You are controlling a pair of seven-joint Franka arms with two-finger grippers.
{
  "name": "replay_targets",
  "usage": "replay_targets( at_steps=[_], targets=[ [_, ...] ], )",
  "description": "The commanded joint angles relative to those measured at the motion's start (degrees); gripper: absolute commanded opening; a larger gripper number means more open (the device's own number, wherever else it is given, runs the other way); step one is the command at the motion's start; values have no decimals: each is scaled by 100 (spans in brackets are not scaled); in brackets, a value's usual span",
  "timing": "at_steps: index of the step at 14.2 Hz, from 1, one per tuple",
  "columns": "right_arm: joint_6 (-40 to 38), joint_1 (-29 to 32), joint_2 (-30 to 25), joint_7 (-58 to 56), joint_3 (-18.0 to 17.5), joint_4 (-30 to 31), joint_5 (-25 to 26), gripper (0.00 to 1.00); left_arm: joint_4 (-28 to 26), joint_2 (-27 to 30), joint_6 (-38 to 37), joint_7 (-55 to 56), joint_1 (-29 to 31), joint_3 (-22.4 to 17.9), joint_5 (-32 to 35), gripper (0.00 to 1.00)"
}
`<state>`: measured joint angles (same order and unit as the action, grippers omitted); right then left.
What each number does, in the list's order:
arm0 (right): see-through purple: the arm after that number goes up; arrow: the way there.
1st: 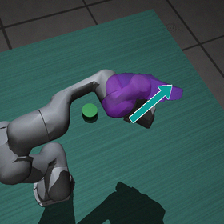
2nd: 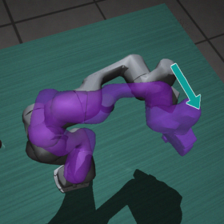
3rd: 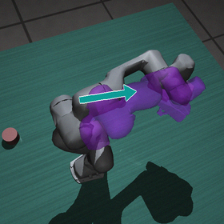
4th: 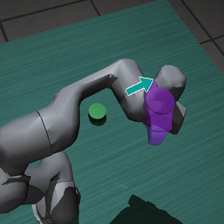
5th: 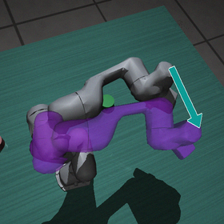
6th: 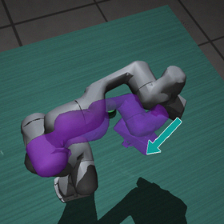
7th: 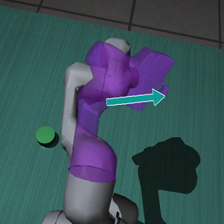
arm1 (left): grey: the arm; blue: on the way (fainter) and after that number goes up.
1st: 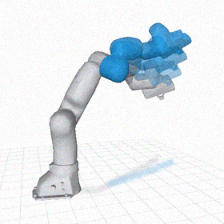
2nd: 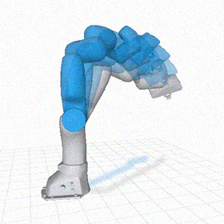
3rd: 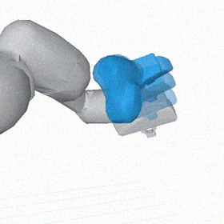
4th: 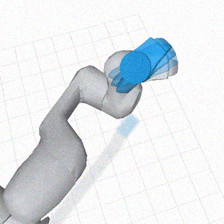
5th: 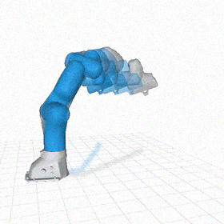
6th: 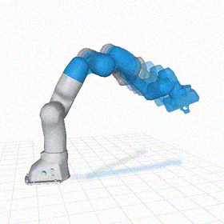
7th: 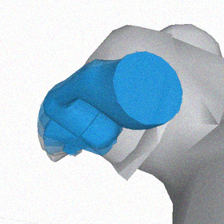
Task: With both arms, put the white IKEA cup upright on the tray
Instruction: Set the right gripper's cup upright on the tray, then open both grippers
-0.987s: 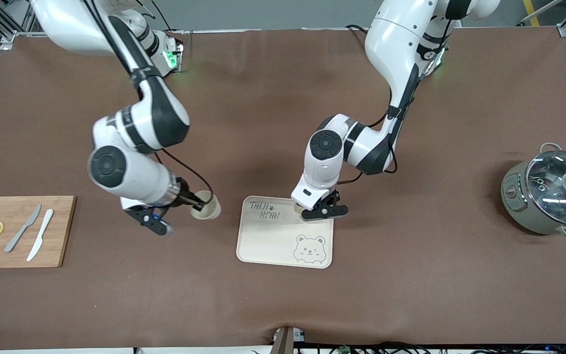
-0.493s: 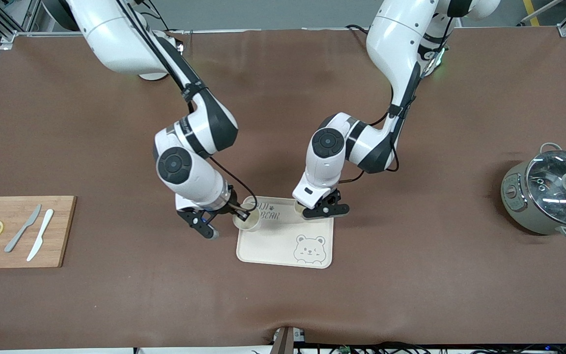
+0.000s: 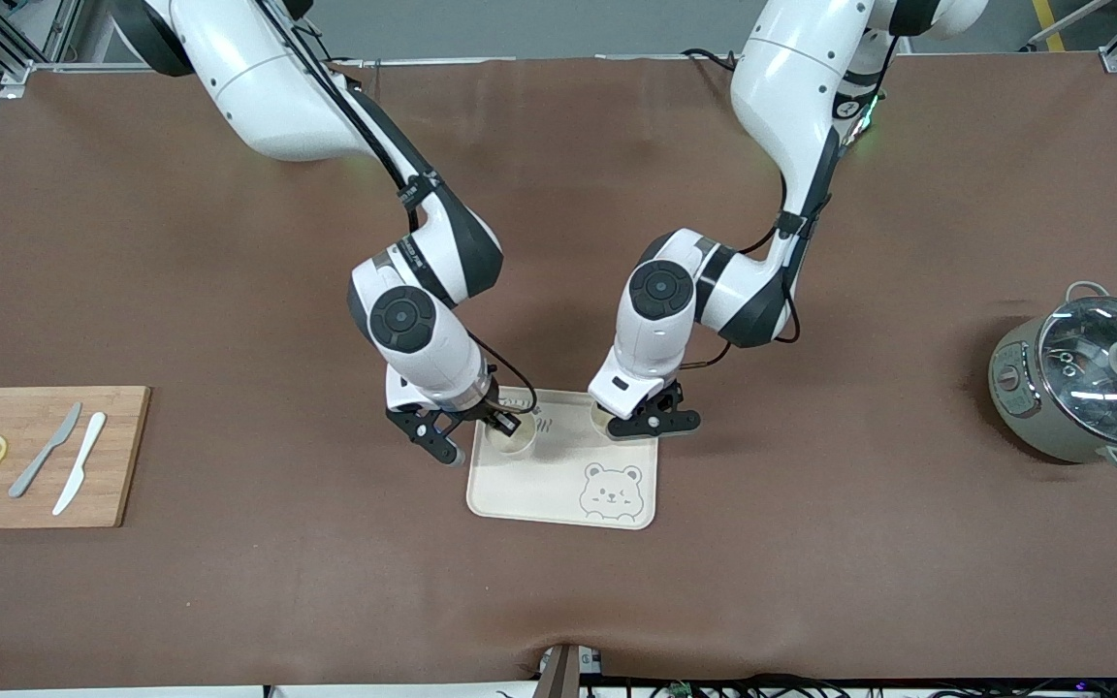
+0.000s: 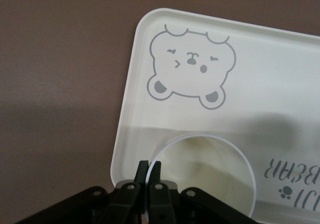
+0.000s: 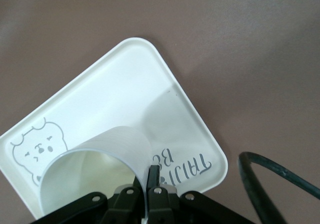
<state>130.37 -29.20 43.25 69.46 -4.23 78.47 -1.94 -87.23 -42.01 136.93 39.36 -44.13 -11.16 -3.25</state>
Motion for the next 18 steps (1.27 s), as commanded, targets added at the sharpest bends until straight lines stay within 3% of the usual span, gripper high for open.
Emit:
replay_targets(
  at_steps=[1,18],
  targets=[
    [304,-95,254,191,89,-192,133,0,-110,43,141,-25,-16,-9,149,0],
    [630,-306,579,481,106,-165,651,0,760,-607,133,-148,151,-18,114,0]
  ],
)
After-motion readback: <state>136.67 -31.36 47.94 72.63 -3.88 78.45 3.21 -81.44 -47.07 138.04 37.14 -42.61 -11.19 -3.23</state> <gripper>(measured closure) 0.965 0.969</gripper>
